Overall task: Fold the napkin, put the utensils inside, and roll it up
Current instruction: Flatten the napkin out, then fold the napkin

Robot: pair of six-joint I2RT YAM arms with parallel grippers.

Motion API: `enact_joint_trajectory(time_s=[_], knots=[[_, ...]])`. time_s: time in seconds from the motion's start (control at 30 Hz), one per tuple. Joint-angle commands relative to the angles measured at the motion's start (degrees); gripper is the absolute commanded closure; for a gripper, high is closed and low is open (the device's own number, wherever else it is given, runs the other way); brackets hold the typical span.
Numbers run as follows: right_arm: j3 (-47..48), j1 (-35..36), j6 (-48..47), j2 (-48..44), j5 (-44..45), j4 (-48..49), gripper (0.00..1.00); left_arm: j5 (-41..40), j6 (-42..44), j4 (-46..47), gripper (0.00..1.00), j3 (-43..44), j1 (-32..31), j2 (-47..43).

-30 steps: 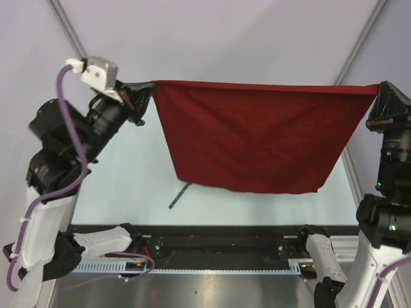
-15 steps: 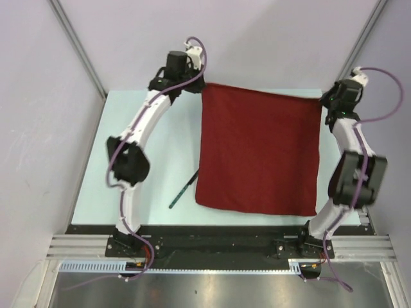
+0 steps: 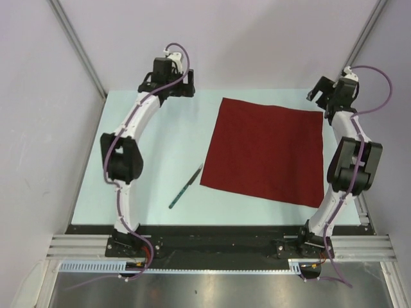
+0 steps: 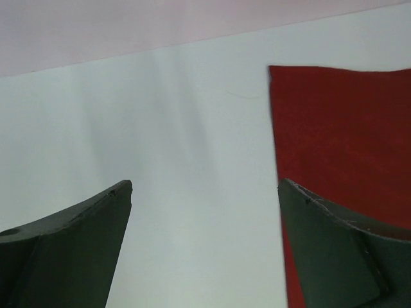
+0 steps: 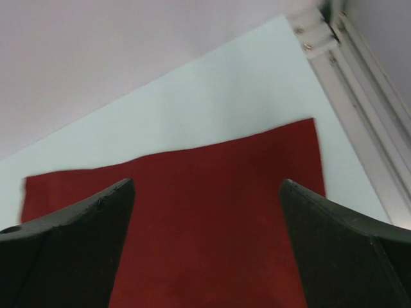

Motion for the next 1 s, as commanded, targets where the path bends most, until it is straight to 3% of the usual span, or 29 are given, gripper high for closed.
enact_joint_trajectory(time_s=[0.0, 0.1, 0.13, 0.2, 0.23, 0.47, 0.5, 0.6, 0.77, 0.97], knots=[[-7.2, 4.6, -3.5, -15.3, -6.9, -1.7, 0.0, 2.0, -5.0, 2.2, 0.0, -10.1, -0.6, -17.0], [-16.2, 13.4, -5.4, -23.2, -5.7, -4.3, 0.03, 3.6, -10.3, -1.0, 0.0, -16.9, 0.6, -25.2], [-18.3, 19.4, -5.7, -24.5, -5.6, -4.6, 0.04, 5.4, -11.8, -2.9, 0.0, -18.9, 1.3, -27.2], [-22.9, 24.8, -5.8, -27.3, -4.6, -5.7, 0.12, 9.3, -13.8, -2.7, 0.0, -26.1, 3.2, -33.7], [-24.0, 31.0, -5.5, -27.7, -4.2, -5.7, 0.16, 11.3, -13.6, -1.9, 0.01, -28.6, 3.6, -36.2], [-21.9, 55.7, -7.6, -18.7, 2.6, -11.4, 0.34, 4.4, -4.1, -10.2, 0.0, -39.6, 4.6, -48.4], [-20.6, 57.5, -7.9, -15.1, 3.8, -12.5, 0.43, 4.3, -4.5, -9.3, 0.0, -41.5, 5.0, -49.5], [-16.4, 64.1, -9.8, -7.7, 7.8, -15.4, 0.58, 6.4, -5.9, -3.4, 0.0, -47.7, 5.9, -53.2], [-9.2, 70.7, -11.7, -0.3, 15.6, -20.5, 0.6, 3.3, -4.8, -1.0, 0.0, -52.5, 6.1, -54.3], [-9.1, 71.9, -9.8, 1.1, 18.0, -22.6, 0.6, 2.8, -4.5, -0.9, 0.0, -54.5, 7.0, -56.2]])
